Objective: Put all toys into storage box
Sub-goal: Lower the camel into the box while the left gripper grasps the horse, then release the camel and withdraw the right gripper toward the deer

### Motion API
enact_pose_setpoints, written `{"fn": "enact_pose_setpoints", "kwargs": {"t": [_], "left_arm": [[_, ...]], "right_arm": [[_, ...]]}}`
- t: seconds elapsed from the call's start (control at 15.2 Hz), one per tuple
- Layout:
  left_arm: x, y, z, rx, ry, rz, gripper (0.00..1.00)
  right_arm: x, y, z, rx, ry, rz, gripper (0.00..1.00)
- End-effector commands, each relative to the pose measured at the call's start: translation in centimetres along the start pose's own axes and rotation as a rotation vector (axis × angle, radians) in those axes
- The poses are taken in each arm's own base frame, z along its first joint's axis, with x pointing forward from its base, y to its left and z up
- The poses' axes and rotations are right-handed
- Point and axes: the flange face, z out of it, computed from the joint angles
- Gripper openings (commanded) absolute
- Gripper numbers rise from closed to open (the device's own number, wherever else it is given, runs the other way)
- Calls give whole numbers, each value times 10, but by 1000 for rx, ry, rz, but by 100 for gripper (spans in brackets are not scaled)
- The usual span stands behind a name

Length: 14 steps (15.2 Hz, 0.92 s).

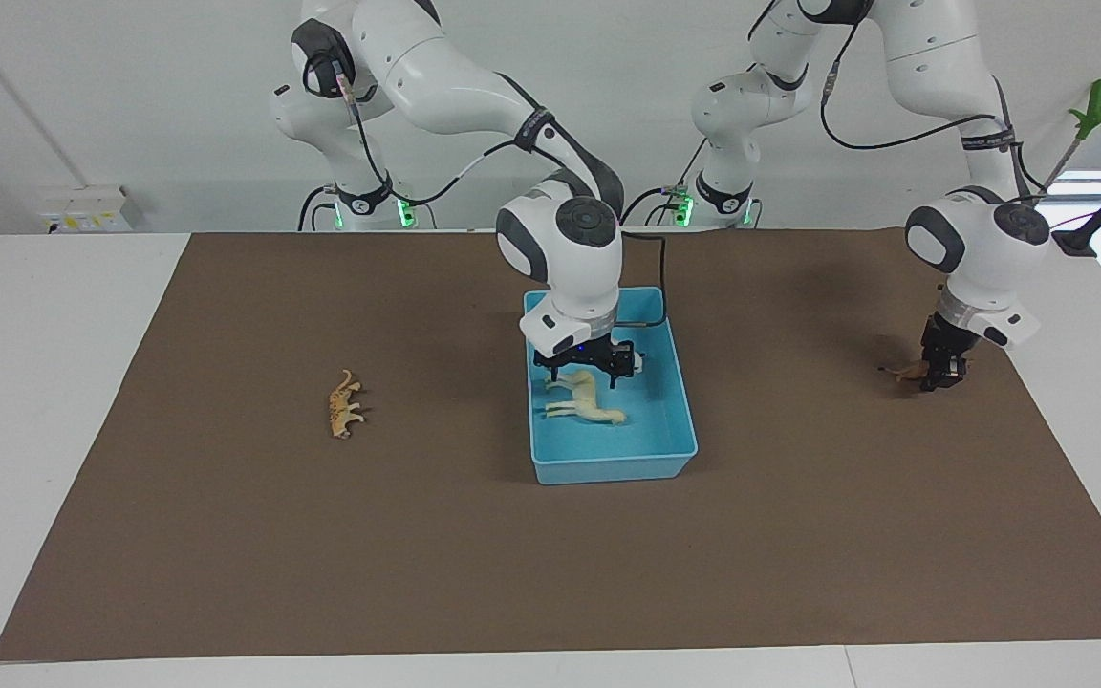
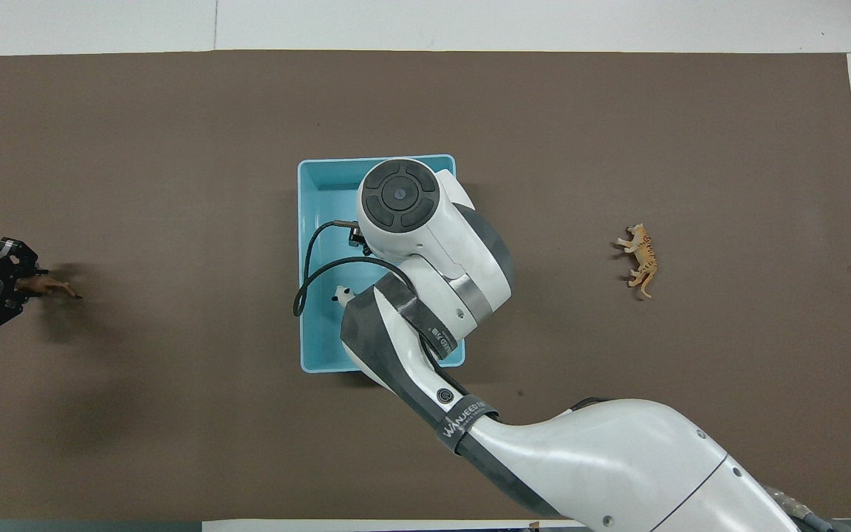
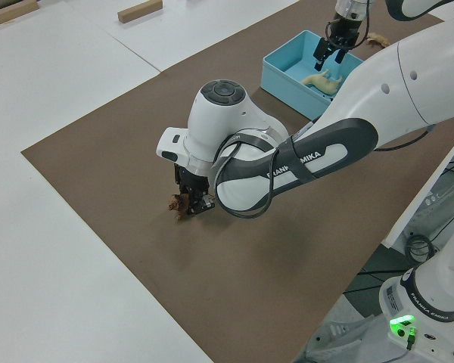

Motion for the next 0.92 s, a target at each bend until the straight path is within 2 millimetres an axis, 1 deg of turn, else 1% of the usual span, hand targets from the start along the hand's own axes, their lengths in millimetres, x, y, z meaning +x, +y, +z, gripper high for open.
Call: {"fn": "enact_pose_setpoints", "kwargs": {"t": [0.0, 0.07, 0.13, 0.2, 0.26, 0.33, 0.39, 0.46, 0.53, 0.59, 0.66, 0.72, 0.79, 0.86], "left_arm": [[4, 16, -18, 29, -3, 37, 0], [5, 28, -38, 54, -17, 47, 0], [-1, 47, -63, 74, -27, 60, 0], [-10, 64, -83, 95, -40, 77, 0], [-22, 82, -104, 120, -52, 75, 0], [-39, 98, -121, 135, -58, 66, 0], [-60, 110, -133, 142, -61, 62, 0], [-84, 119, -145, 143, -63, 65, 0], [-112, 127, -158, 141, -66, 68, 0], [-143, 134, -172, 141, -66, 67, 0], [-176, 140, -185, 136, -74, 59, 0], [-208, 144, -204, 112, -91, 37, 0], [-238, 148, -216, 92, -110, 16, 0], [-273, 152, -230, 74, -129, -12, 0]], "right_arm": [[30, 32, -50, 5, 16, -6, 100], [42, 47, -64, 18, 24, -12, 100], [53, 65, -79, 23, 31, -31, 100], [58, 76, -88, 17, 28, -67, 100], [70, 97, -99, 11, 30, -108, 100], [82, 120, -104, 5, 28, -144, 100], [94, 143, -109, -1, 25, -178, 100], [105, 166, -108, -10, 14, -214, 100], [113, 189, -101, -18, -4, -254, 100], [112, 207, -90, -33, -33, -290, 100], [106, 218, -78, -43, -53, -305, 100], [108, 237, -71, -46, -60, -284, 100], [110, 257, -64, -49, -65, -258, 100], [108, 274, -59, -47, -64, -242, 100]]}}
